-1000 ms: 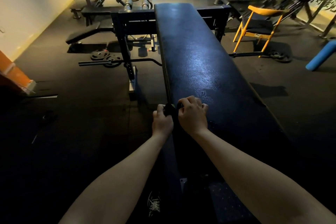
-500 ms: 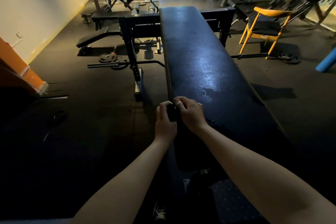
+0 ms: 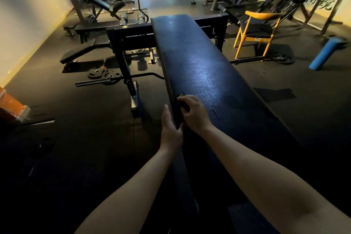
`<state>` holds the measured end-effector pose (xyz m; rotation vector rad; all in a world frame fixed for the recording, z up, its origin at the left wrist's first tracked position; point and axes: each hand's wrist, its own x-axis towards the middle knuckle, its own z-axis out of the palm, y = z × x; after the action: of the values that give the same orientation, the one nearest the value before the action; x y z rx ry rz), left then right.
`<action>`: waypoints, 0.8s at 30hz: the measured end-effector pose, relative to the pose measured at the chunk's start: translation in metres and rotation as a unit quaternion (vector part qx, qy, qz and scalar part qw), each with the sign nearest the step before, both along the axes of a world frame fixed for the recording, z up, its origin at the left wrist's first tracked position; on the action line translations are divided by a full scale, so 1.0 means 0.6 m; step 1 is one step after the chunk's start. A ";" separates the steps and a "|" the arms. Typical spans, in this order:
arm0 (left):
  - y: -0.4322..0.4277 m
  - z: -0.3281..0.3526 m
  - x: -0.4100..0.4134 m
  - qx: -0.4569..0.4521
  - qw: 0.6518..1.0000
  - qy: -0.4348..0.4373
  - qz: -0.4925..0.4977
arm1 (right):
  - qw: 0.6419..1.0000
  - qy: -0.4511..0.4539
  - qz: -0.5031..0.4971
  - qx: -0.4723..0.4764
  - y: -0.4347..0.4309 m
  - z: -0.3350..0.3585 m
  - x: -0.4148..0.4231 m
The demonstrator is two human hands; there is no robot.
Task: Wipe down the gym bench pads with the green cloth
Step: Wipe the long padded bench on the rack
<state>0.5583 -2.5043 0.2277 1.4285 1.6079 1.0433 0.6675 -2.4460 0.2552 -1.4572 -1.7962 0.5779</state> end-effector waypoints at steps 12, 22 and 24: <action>0.021 -0.050 -0.004 0.050 0.983 0.148 -0.096 | 0.975 -0.211 0.045 -0.048 0.048 -0.035 0.005; 0.029 -0.059 0.000 0.013 0.988 0.124 -0.090 | 0.960 -0.186 -0.186 -0.095 0.071 -0.038 0.120; 0.031 -0.062 0.001 0.011 0.988 0.122 -0.093 | 0.953 -0.161 -0.234 -0.105 0.068 -0.034 0.107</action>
<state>0.5586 -2.4857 0.1904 1.7386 1.5970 0.8050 0.7314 -2.4055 0.2348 -2.1430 -1.5655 0.3027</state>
